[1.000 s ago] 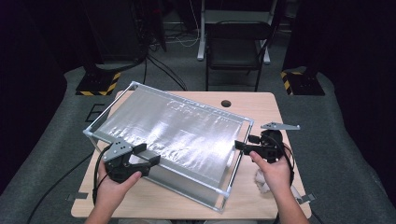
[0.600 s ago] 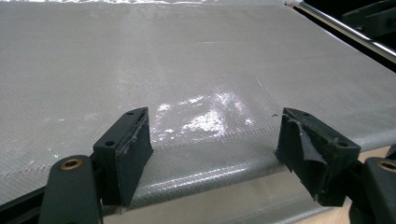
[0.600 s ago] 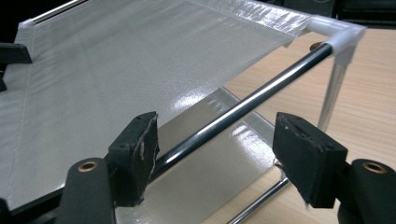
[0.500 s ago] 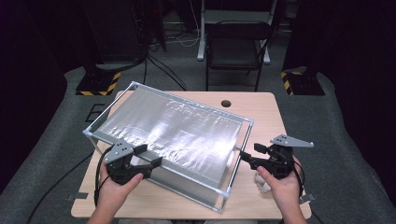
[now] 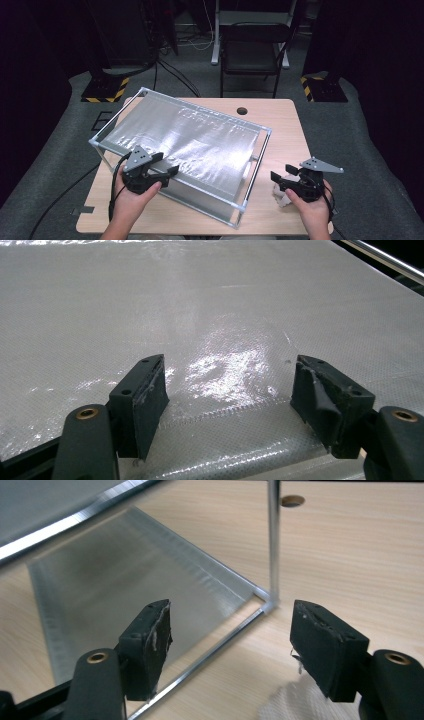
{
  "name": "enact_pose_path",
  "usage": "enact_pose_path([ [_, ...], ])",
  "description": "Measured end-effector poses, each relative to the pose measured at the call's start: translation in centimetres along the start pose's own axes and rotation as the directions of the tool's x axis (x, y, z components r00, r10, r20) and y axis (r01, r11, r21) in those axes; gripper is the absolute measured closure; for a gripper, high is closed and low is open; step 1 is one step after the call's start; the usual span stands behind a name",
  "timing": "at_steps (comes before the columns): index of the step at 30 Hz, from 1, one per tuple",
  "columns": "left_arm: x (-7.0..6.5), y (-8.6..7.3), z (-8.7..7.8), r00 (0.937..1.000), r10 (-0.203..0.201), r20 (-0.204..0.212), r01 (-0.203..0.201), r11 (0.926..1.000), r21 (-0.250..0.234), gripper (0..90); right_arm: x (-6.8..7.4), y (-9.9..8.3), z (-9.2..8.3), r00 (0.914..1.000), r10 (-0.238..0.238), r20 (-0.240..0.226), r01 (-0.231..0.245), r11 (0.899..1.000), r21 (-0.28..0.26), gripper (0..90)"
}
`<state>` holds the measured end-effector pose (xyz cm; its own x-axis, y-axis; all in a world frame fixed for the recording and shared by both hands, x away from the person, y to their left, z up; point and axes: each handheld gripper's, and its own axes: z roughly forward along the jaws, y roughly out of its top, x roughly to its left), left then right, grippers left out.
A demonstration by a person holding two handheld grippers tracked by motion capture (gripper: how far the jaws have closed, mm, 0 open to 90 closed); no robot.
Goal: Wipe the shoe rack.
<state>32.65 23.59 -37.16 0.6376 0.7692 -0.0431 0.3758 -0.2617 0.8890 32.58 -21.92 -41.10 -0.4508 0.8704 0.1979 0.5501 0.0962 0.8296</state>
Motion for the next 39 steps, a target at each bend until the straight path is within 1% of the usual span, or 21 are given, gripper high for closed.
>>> enact_pose_path([
  [2, 0.0, -0.1, 0.0, 0.9999, 0.016, 0.000, -0.016, 0.9999, -0.005, 29.1, -0.5, -0.6, 0.1, 0.9999, -0.002, 0.016, 0.002, 1.000, 0.004, 33.1],
  [3, 0.0, -0.1, 0.0, 1.0000, 0.008, 0.001, -0.008, 0.9999, -0.007, 29.1, -0.7, -0.9, 0.1, 0.9997, 0.005, 0.023, -0.005, 1.000, 0.004, 33.2],
  [4, 0.1, -0.1, 0.0, 1.0000, 0.008, 0.004, -0.008, 1.0000, 0.004, 29.2, -0.9, -1.2, 0.2, 0.9996, -0.001, 0.029, 0.000, 1.000, 0.005, 33.5],
  [6, 0.0, -0.2, 0.0, 0.9999, 0.010, 0.001, -0.010, 0.9999, 0.002, 29.5, -1.2, -1.8, 0.2, 0.9992, 0.006, 0.041, -0.006, 1.000, 0.003, 34.2],
  [9, 0.0, -0.5, 0.0, 1.0000, 0.004, 0.004, -0.004, 0.9999, -0.017, 29.5, -1.6, -2.6, 0.3, 0.9975, -0.016, 0.068, 0.015, 1.000, 0.009, 34.7],
  [10, 0.0, -0.6, 0.1, 1.0000, -0.002, 0.001, 0.002, 0.9996, -0.028, 29.5, -1.8, -2.9, 0.3, 0.9971, -0.015, 0.075, 0.015, 1.000, 0.011, 34.7],
  [12, 0.1, -0.6, 0.0, 1.0000, -0.003, 0.004, 0.003, 0.9997, -0.026, 29.5, -2.1, -3.3, 0.3, 0.9963, -0.008, 0.085, 0.006, 1.000, 0.018, 34.7],
  [14, 0.1, -0.6, 0.1, 1.0000, -0.003, 0.004, 0.003, 0.9997, -0.025, 29.6, -2.5, -3.7, 0.3, 0.9940, -0.009, 0.109, 0.007, 1.000, 0.018, 34.7],
  [19, 0.1, -0.7, 0.1, 1.0000, -0.007, 0.004, 0.008, 0.9995, -0.032, 29.8, -3.4, -4.8, 0.5, 0.9896, 0.000, 0.144, -0.005, 0.999, 0.037, 34.7],
  [20, 0.1, -0.7, 0.1, 1.0000, -0.008, 0.004, 0.008, 0.9995, -0.032, 29.8, -3.5, -5.1, 0.5, 0.9890, 0.008, 0.148, -0.015, 0.999, 0.047, 34.7],
  [22, 0.1, -0.8, 0.1, 1.0000, -0.009, 0.004, 0.009, 0.9993, -0.035, 30.0, -3.8, -5.6, 0.7, 0.9869, 0.010, 0.161, -0.019, 0.998, 0.059, 34.6],
  [23, 0.2, -0.8, 0.1, 0.9999, -0.009, 0.005, 0.010, 0.9993, -0.037, 30.0, -3.9, -5.8, 0.8, 0.9850, 0.022, 0.171, -0.033, 0.998, 0.061, 34.6],
  [24, 0.1, -0.8, 0.2, 0.9999, -0.016, 0.005, 0.016, 0.9990, -0.041, 30.0, -4.1, -6.1, 0.9, 0.9840, 0.019, 0.177, -0.030, 0.998, 0.063, 34.5],
  [26, 0.2, -0.8, 0.2, 0.9999, -0.014, 0.006, 0.014, 0.9989, -0.044, 30.0, -4.3, -6.4, 1.1, 0.9822, 0.011, 0.187, -0.027, 0.996, 0.083, 34.4],
  [27, 0.2, -0.8, 0.2, 0.9999, -0.011, 0.005, 0.011, 0.9990, -0.043, 30.0, -4.4, -6.6, 1.3, 0.9801, 0.009, 0.198, -0.025, 0.996, 0.080, 34.4],
  [28, 0.2, -0.8, 0.2, 0.9999, -0.011, 0.005, 0.011, 0.9990, -0.043, 30.0, -4.5, -6.8, 1.3, 0.9784, -0.004, 0.207, -0.016, 0.995, 0.095, 34.3],
  [34, 0.2, -0.8, 0.2, 0.9999, -0.011, 0.005, 0.011, 0.9990, -0.044, 30.0, -4.7, -8.1, 2.1, 0.9776, 0.012, 0.210, -0.040, 0.991, 0.129, 32.1],
  [35, 0.2, -0.8, 0.2, 0.9999, -0.012, 0.004, 0.012, 0.9989, -0.046, 30.0, -4.8, -8.2, 2.1, 0.9781, 0.008, 0.208, -0.037, 0.990, 0.135, 31.9],
  [36, 0.2, -0.8, 0.2, 0.9999, -0.012, 0.004, 0.012, 0.9988, -0.048, 30.0, -4.9, -8.4, 2.3, 0.9766, 0.004, 0.215, -0.035, 0.990, 0.140, 31.8],
  [37, 0.2, -0.8, 0.2, 0.9999, -0.012, 0.005, 0.012, 0.9987, -0.049, 30.0, -4.9, -8.6, 2.4, 0.9762, 0.016, 0.216, -0.047, 0.989, 0.141, 31.8],
  [39, 0.2, -0.8, 0.2, 0.9999, -0.011, 0.005, 0.012, 0.9987, -0.049, 30.0, -5.0, -8.9, 2.5, 0.9771, 0.006, 0.213, -0.040, 0.987, 0.156, 32.3],
])
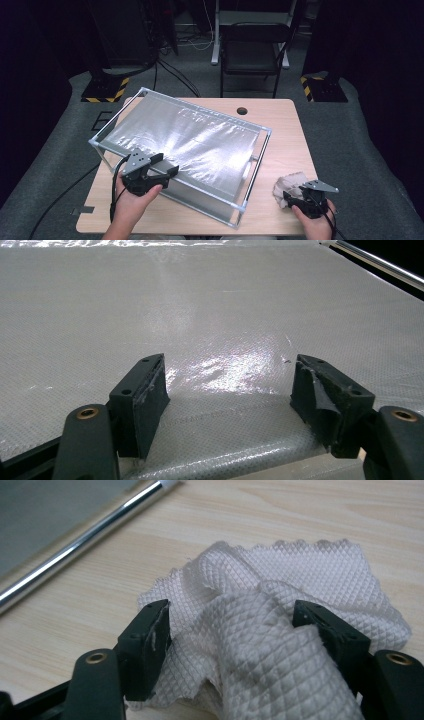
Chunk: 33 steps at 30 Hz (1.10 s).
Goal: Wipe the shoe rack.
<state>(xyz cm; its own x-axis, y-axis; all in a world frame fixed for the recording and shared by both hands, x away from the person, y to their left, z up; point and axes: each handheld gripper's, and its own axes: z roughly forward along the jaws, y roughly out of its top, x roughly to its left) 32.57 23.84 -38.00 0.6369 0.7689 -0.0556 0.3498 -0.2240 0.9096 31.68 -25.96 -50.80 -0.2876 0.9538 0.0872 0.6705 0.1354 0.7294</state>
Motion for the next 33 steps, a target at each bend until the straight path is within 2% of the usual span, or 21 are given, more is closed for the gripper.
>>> enact_pose_path([
  [3, 0.0, 0.0, 0.0, 1.0000, 0.001, 0.000, -0.001, 1.0000, 0.001, 30.0, -0.1, -0.3, 0.3, 0.9999, 0.001, 0.016, -0.001, 1.000, 0.008, 35.6],
  [5, 0.0, 0.0, 0.0, 1.0000, 0.002, 0.000, -0.002, 1.0000, 0.000, 30.0, -0.1, -0.4, 0.3, 0.9998, 0.014, 0.014, -0.014, 1.000, 0.021, 41.6],
  [6, 0.0, 0.0, 0.0, 1.0000, 0.000, 0.000, 0.000, 1.0000, 0.000, 30.0, -0.1, -0.4, 0.4, 0.9998, 0.004, 0.018, -0.005, 1.000, 0.020, 44.0],
  [8, 0.0, 0.0, 0.0, 1.0000, -0.001, -0.001, 0.001, 1.0000, -0.002, 30.0, 0.0, -0.5, 0.5, 0.9999, 0.003, 0.013, -0.004, 0.999, 0.034, 54.2],
  [11, 0.0, 0.0, 0.0, 1.0000, -0.002, -0.002, 0.002, 1.0000, -0.003, 30.0, 0.1, -0.5, 0.6, 0.9999, 0.007, -0.016, -0.006, 0.999, 0.032, 65.5],
  [15, -0.1, -0.1, 0.0, 1.0000, -0.004, -0.003, 0.004, 1.0000, -0.004, 30.0, 0.8, -0.1, 0.8, 0.9984, -0.013, -0.055, 0.015, 0.999, 0.045, 73.1],
  [23, -0.1, -0.1, 0.0, 1.0000, -0.003, -0.004, 0.003, 1.0000, -0.004, 30.0, 3.6, 1.1, 1.0, 0.9898, -0.054, -0.132, 0.055, 0.999, 0.001, 76.0],
  [25, -0.1, -0.1, 0.0, 1.0000, -0.002, -0.005, 0.002, 1.0000, -0.004, 30.0, 4.7, 1.6, 1.0, 0.9844, -0.070, -0.162, 0.067, 0.997, -0.022, 76.1],
  [27, -0.1, -0.1, 0.0, 1.0000, -0.005, -0.004, 0.005, 1.0000, -0.004, 30.0, 5.4, 1.9, 1.0, 0.9811, -0.087, -0.173, 0.083, 0.996, -0.030, 76.1],
  [28, -0.1, -0.1, 0.0, 1.0000, -0.003, -0.005, 0.003, 1.0000, -0.004, 30.0, 5.8, 2.1, 1.0, 0.9807, -0.076, -0.180, 0.072, 0.997, -0.027, 76.0],
  [31, -0.1, -0.1, 0.0, 1.0000, -0.003, -0.005, 0.003, 1.0000, -0.004, 30.0, 6.7, 2.4, 1.2, 0.9721, -0.106, -0.209, 0.101, 0.994, -0.037, 76.0],
  [33, -0.1, -0.1, 0.0, 1.0000, -0.003, -0.005, 0.003, 1.0000, -0.004, 30.0, 7.2, 2.4, 1.3, 0.9706, -0.091, -0.223, 0.085, 0.996, -0.034, 76.0],
])
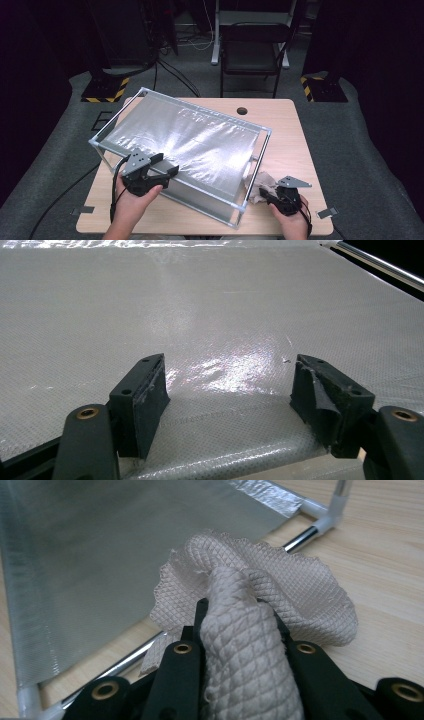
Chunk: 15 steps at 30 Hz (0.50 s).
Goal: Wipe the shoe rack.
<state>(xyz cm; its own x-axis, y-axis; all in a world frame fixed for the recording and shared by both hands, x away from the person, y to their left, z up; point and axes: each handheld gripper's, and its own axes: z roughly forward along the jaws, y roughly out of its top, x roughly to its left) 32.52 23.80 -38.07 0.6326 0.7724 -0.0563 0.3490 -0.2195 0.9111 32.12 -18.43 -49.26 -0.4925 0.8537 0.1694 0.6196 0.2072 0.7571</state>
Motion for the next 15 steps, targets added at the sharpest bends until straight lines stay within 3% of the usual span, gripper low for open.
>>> enact_pose_path([
  [8, 0.0, 0.0, 0.0, 1.0000, -0.002, 0.001, 0.002, 1.0000, 0.000, 30.0, 1.0, 0.0, 1.3, 0.9986, -0.019, -0.049, 0.020, 1.000, 0.023, 75.4],
  [9, 0.0, 0.0, 0.0, 1.0000, -0.002, 0.001, 0.002, 1.0000, 0.000, 30.0, 1.3, -0.1, 1.5, 0.9984, -0.005, -0.056, 0.007, 1.000, 0.030, 74.5],
  [15, 0.0, 0.0, 0.0, 1.0000, -0.002, 0.002, 0.002, 1.0000, -0.001, 30.0, 1.8, -0.2, 2.4, 0.9982, -0.019, -0.058, 0.021, 0.999, 0.042, 60.8],
])
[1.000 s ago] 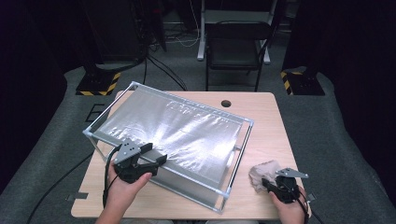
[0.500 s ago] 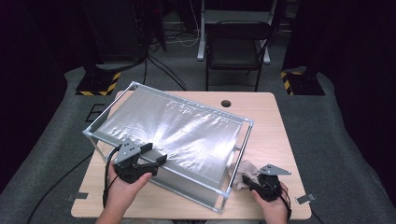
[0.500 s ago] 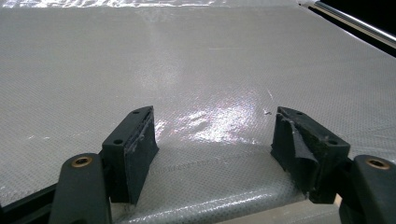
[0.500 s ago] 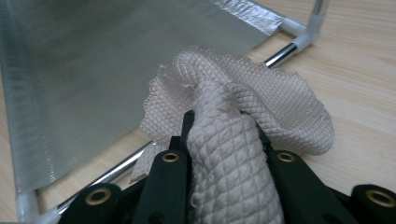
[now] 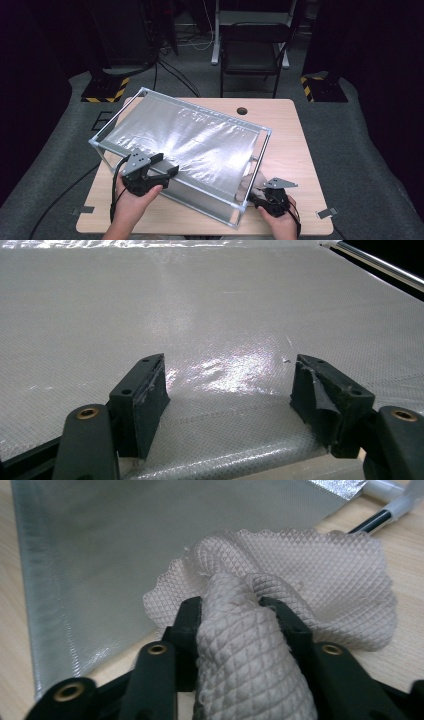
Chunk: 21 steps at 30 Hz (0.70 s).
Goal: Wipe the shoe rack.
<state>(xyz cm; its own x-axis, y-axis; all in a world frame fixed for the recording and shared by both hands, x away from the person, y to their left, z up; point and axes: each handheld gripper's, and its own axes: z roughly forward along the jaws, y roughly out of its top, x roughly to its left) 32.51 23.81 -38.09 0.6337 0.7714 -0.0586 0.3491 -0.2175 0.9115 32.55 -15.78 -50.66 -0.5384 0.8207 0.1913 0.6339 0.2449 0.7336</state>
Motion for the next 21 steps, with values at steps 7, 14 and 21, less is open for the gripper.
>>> enact_pose_path([
  [7, 0.0, 0.0, 0.0, 1.0000, -0.001, 0.001, 0.001, 1.0000, 0.000, 30.0, 0.1, 0.2, 1.3, 0.9996, -0.015, 0.023, 0.015, 1.000, 0.016, 58.3],
  [14, 0.1, 0.0, 0.0, 1.0000, 0.001, 0.006, -0.001, 1.0000, 0.001, 30.1, -0.6, 1.1, 2.3, 0.9983, -0.015, 0.057, 0.013, 1.000, 0.027, 59.3],
  [21, 0.1, -0.1, 0.1, 0.9999, -0.004, 0.009, 0.004, 1.0000, -0.008, 30.1, -2.1, 2.0, 3.0, 0.9965, -0.002, 0.083, 0.001, 1.000, 0.014, 59.0],
])
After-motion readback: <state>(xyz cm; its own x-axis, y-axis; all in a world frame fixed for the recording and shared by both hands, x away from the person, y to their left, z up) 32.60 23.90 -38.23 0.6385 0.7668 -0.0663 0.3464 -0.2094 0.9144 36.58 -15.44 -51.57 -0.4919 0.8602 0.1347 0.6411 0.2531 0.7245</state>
